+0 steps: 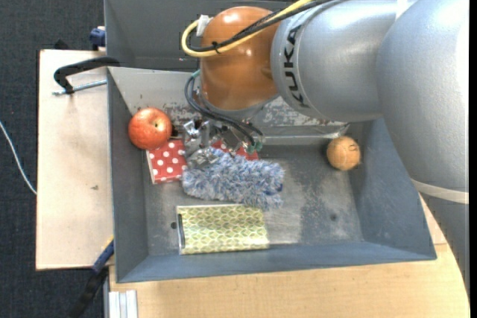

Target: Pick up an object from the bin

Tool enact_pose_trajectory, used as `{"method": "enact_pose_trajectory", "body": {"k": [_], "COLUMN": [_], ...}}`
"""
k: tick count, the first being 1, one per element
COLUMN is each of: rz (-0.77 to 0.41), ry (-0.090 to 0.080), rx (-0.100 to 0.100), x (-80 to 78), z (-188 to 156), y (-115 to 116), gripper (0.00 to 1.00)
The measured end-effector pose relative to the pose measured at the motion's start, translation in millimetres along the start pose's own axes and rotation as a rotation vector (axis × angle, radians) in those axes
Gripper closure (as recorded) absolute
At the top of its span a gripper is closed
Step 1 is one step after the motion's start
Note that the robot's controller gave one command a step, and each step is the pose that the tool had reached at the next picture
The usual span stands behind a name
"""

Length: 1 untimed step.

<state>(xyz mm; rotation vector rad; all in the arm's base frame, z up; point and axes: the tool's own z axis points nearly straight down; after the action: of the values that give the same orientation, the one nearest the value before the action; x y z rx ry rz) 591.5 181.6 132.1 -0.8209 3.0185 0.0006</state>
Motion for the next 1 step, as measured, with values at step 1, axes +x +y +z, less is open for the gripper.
{"method": "enact_pose_trajectory", "body": {"k": [1], "rz": [-0.056], "ry": [0.006], "rx": [-0.003], "x": [0.9], "z": [10.2], "y": [2.6], "gripper": [1.0]}}
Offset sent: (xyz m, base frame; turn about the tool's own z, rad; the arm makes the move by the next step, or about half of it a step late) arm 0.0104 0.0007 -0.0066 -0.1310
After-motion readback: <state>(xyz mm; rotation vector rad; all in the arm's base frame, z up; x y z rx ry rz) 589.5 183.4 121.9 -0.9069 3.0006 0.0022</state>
